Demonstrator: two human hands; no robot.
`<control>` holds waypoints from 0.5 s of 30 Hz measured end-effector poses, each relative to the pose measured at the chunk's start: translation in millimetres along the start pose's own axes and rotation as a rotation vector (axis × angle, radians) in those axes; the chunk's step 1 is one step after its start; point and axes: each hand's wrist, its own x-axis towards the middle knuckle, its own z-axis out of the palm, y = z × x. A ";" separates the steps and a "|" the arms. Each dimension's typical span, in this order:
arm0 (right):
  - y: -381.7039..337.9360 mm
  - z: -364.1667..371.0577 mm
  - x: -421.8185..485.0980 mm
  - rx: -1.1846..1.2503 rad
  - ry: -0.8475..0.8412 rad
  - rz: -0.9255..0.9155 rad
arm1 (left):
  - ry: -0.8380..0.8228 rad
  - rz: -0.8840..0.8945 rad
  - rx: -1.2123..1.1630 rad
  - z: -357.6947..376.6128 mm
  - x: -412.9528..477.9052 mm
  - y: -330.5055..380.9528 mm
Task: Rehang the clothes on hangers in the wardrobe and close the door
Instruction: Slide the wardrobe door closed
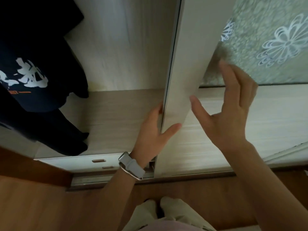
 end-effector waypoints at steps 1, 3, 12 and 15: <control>-0.9 2.8 4.8 0.063 -0.006 0.002 | 0.046 0.014 -0.016 3.9 1.9 4.7; -2.5 7.7 8.0 0.182 -0.037 0.003 | 0.126 0.017 -0.046 9.9 3.3 9.0; -1.5 9.1 13.5 0.449 -0.135 -0.004 | 0.306 -0.087 -0.192 12.3 4.5 11.7; -5.8 11.2 14.6 0.511 -0.148 -0.020 | 0.336 -0.101 -0.175 6.0 0.9 8.1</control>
